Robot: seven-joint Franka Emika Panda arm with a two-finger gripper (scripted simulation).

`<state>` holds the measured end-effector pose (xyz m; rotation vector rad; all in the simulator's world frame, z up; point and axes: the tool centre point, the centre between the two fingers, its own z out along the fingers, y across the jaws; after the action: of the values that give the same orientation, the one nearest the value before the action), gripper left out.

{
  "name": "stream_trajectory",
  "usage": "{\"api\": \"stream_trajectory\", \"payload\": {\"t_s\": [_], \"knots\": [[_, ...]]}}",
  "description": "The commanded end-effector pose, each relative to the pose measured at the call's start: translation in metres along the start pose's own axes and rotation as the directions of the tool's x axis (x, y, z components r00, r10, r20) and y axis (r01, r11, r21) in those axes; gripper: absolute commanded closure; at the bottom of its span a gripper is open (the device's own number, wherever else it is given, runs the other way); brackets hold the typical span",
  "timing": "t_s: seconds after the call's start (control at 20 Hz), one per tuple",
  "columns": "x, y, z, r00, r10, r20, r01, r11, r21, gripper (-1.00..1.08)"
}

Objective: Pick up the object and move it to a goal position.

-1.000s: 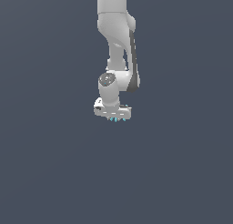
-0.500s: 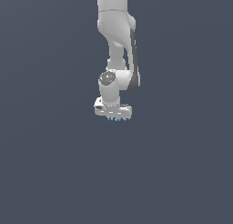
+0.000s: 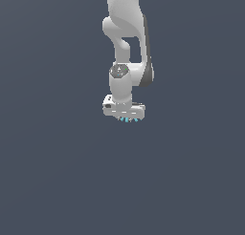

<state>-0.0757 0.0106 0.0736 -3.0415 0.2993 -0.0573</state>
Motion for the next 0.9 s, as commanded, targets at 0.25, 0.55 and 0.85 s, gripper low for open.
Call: {"api": "stream_trajectory", "payload": {"t_s": [0.25,0.55,0.85], "knots": [[-0.003,-0.039,-0.064,1.0,0.0,-0.001,0.0,1.0,-0.001,1.08],[-0.005,-0.065,-0.109,1.0,0.0,-0.001,0.0,1.0,-0.002,1.08],[-0.005,-0.083,-0.136,1.0,-0.001,-0.001,0.001,1.0,-0.002,1.08]]}}
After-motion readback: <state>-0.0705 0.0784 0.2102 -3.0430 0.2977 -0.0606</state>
